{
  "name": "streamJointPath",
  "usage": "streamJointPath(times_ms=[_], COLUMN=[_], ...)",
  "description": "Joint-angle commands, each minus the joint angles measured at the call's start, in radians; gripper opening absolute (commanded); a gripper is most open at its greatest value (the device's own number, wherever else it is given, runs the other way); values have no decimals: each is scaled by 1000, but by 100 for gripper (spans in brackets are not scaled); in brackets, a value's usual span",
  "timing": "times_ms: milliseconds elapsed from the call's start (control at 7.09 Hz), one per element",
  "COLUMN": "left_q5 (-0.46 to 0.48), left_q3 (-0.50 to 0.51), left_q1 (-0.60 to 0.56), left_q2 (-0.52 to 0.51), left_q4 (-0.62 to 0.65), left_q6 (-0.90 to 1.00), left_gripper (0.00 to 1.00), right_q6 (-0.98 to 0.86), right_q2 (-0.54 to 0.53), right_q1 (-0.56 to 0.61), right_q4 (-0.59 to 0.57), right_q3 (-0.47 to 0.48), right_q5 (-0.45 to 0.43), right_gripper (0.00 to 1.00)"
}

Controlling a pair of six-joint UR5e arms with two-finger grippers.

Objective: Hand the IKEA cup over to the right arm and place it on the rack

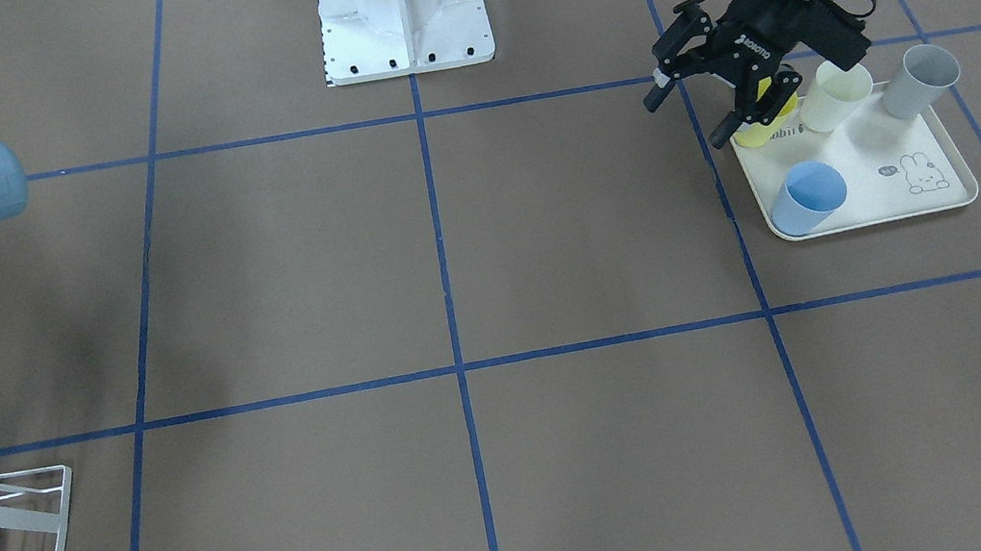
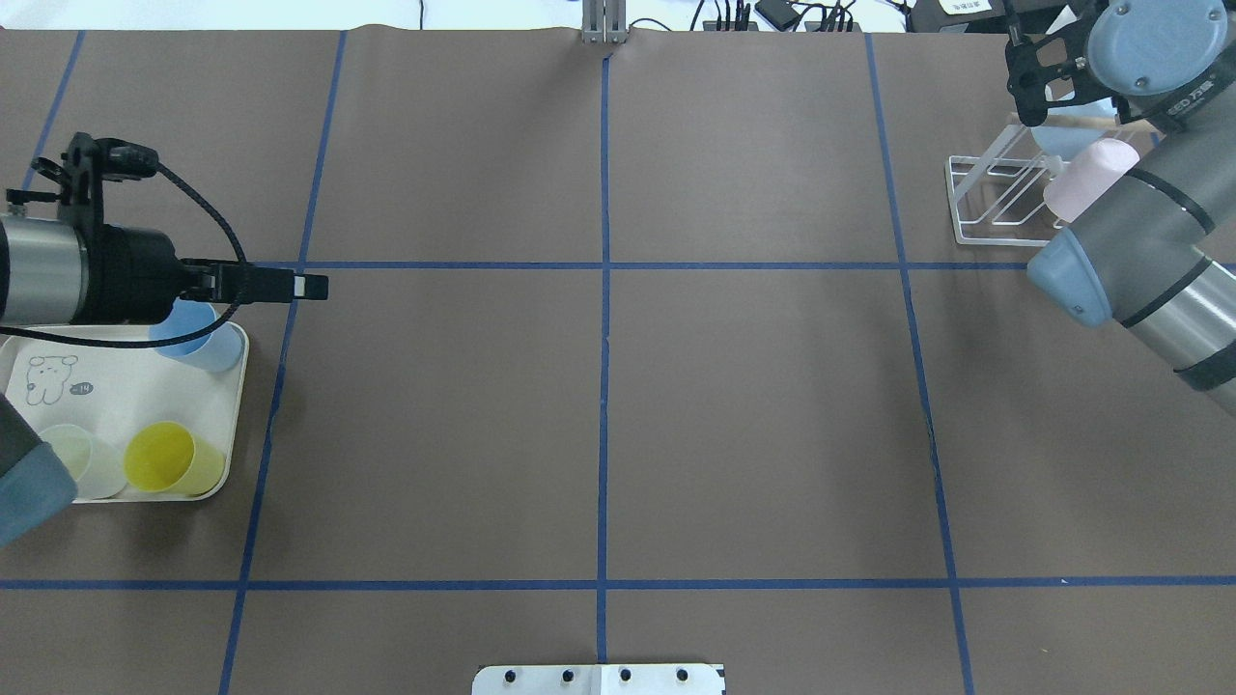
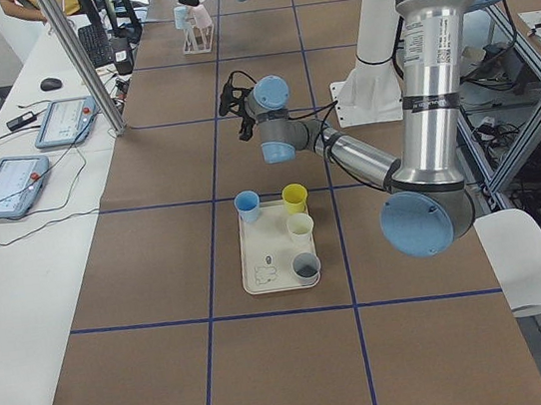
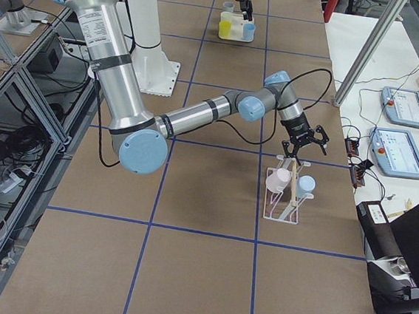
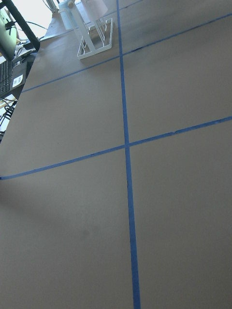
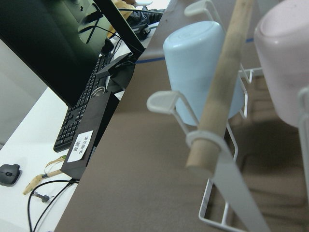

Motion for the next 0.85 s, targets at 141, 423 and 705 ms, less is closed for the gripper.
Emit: streamJointPath(times_ms=[141,423,705], left_q5=[9,70,108], left_q3=[2,8,43], left_q1=[-119,-126,-117], left_q2=[99,185,196], left_q4=[107,102,92], left_q6=[343,403,393], left_gripper=[100,100,100], right_q6=[375,646,955], right_q2=[-90,-153,-158], right_q1=[-5,-54,-101], right_q4=[10,117,252], right_q3=[177,233,234], right_q5=[224,320,471], right_gripper=[98,99,99])
